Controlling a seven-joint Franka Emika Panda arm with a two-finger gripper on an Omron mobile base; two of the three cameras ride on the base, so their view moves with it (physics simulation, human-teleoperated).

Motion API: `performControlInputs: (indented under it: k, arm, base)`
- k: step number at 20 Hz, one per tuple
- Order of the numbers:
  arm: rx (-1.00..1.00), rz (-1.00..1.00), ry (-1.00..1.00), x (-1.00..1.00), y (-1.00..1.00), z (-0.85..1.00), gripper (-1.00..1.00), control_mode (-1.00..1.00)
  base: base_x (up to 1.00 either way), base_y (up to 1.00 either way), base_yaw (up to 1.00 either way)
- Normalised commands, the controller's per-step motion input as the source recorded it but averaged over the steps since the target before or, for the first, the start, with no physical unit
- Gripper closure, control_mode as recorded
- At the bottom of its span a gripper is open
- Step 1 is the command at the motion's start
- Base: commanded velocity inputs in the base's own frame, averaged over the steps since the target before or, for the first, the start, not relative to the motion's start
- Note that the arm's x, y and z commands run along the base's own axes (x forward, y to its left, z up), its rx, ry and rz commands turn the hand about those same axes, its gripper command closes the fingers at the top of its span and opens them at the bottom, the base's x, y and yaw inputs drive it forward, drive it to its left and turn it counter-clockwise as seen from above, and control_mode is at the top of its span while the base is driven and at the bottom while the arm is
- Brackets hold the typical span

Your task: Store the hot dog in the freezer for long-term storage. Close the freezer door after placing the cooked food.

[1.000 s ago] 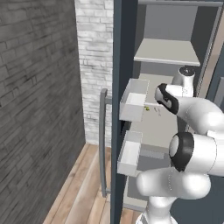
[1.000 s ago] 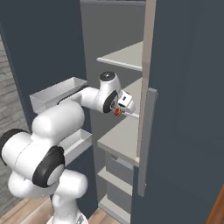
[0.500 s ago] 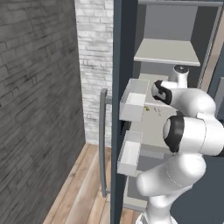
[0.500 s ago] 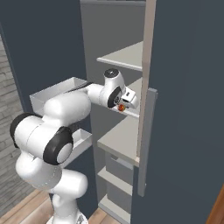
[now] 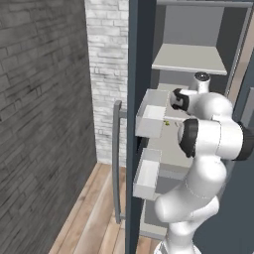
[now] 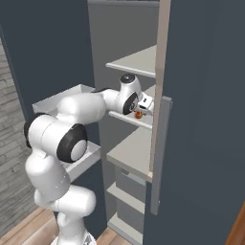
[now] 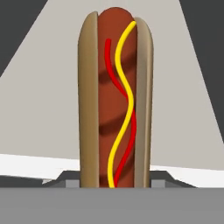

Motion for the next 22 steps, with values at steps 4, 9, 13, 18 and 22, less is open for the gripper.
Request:
performControlInputs:
  k: [4,9,13,18,22]
  arm:
    - [0.00,0.00,0.00,0.51,-0.22,-0.22,1.00,-1.00]
    - [0.00,0.01,0.00,0.45,-0.20,-0.21,1.00,-1.00]
    - [0.00,0.04,0.00,0.24,-0.10,-0.14,1.00,-1.00]
    - [0.00,0.06,0.00,0.11,-0.13,-0.14,1.00,-1.00]
    - [0.00,0.01,0.00,0.00,0.00,-0.09,-1.00,-1.00]
  base:
    - [0.00,0.00,0.00]
    - [0.00,0.00,0.00]
    - [0.00,0.00,0.00]
    - [0.00,0.00,0.00]
    - [0.00,0.00,0.00]
